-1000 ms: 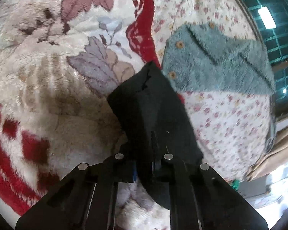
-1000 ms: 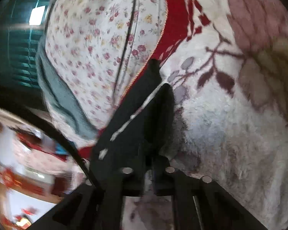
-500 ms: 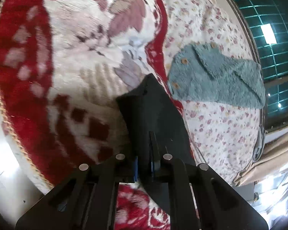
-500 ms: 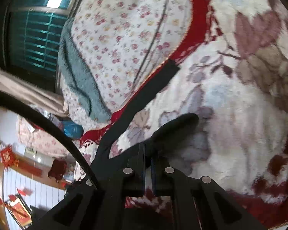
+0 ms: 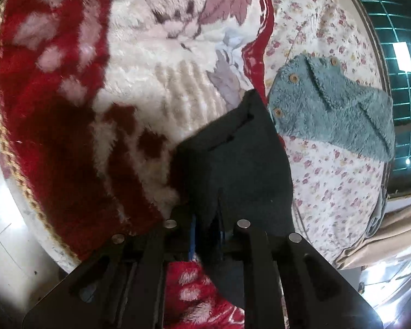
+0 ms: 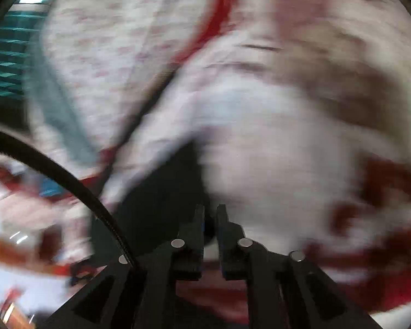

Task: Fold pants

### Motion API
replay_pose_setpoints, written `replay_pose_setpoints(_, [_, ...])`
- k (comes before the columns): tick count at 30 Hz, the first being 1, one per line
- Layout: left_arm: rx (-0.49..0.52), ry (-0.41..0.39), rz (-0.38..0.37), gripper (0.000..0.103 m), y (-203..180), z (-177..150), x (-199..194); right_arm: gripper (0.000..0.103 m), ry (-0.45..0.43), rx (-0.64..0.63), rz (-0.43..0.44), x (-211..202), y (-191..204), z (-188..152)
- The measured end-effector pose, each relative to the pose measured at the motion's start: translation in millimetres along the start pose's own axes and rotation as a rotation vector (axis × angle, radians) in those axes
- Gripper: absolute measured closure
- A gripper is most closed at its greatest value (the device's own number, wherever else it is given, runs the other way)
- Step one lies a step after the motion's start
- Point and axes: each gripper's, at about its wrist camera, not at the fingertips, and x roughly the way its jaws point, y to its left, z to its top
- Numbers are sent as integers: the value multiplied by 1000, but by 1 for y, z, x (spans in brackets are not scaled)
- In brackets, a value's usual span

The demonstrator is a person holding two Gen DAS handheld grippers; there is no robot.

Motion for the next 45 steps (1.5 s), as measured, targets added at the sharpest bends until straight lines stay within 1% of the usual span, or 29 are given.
replay_pose_setpoints(1, [9,-25,39,84,-2,4,-7,92,-50,20,-15,-9,-5,3])
replay_pose_setpoints(2, [14,-55,69,81,-3,7,-14,89,-111,21,-65,-20,-2,10])
replay_pose_setpoints(3, [13,-94,96,69,-3,11,-22,85,-163,8,-85,-29,4,19])
replay_pose_setpoints(4, [-6,-152,102,63,-2,15,-34,77,-201,-6,-71,-34,11,27])
replay_pose_setpoints(5, [-18,-181,95,63,-3,18,-41,70,-229,-21,-30,-35,21,39])
replay_pose_setpoints(6, [-26,-211,87,63,-5,19,-48,53,-243,-36,51,-32,33,56])
replay_pose_setpoints(7, [-21,-243,78,63,-11,19,-55,46,-237,-39,142,-23,41,73])
replay_pose_setpoints(8, [-4,-279,66,63,-20,16,-61,46,-220,-32,203,-12,46,86])
replay_pose_setpoints(9, [13,-298,52,62,-29,12,-64,46,-167,6,286,10,51,107])
replay_pose_setpoints(10, [41,-305,26,60,-41,7,-65,46,-126,44,327,29,53,120])
replay_pose_setpoints(12, [99,-264,-44,60,-67,-7,-57,46,-61,136,365,68,52,144])
replay_pose_setpoints(13, [123,-218,-85,60,-82,-19,-49,47,-33,184,341,92,49,155])
replay_pose_setpoints(15, [150,-127,-173,60,-103,-41,-32,47,-53,231,291,107,41,161])
replay_pose_setpoints(17, [154,-49,-233,60,-115,-58,-15,47,-62,230,284,123,42,167])
replay_pose_setpoints(19, [160,24,-227,59,-122,-75,6,47,-83,200,303,132,50,172])
replay_pose_setpoints(20, [173,80,-187,59,-125,-80,17,47,-86,191,305,133,52,170])
replay_pose_setpoints(21, [177,112,-161,59,-128,-80,24,50,-90,181,316,137,56,171])
replay_pose_setpoints(22, [183,100,-160,59,-128,-80,25,68,-84,166,315,141,58,172])
replay_pose_setpoints(23, [184,88,-140,59,-129,-79,25,81,-69,142,284,144,59,174])
replay_pose_setpoints(24, [186,75,-114,59,-129,-78,23,98,-53,112,213,147,63,171])
replay_pose_setpoints(26, [200,74,-103,59,-130,-79,23,99,-57,63,156,147,70,164])
replay_pose_setpoints(28, [203,72,-103,59,-128,-79,21,99,-90,11,109,133,82,147])
replay_pose_setpoints(31, [178,70,-97,59,-126,-79,26,99,-115,37,103,103,74,129])
replay_pose_setpoints(33, [160,72,-101,59,-123,-79,27,99,-103,61,118,89,66,123])
replay_pose_setpoints(35, [153,75,-108,59,-122,-79,27,99,-101,72,105,72,53,114])
replay_pose_setpoints(41, [164,69,-102,59,-123,-79,24,99,-99,154,77,59,15,111])
replay_pose_setpoints(42, [163,68,-101,59,-122,-79,23,99,-93,171,79,60,10,111])
replay_pose_setpoints(44, [151,63,-99,59,-120,-78,22,100,-59,194,134,70,-7,111])
replay_pose_setpoints(45, [142,58,-101,57,-118,-78,21,100,-85,190,177,69,-14,110])
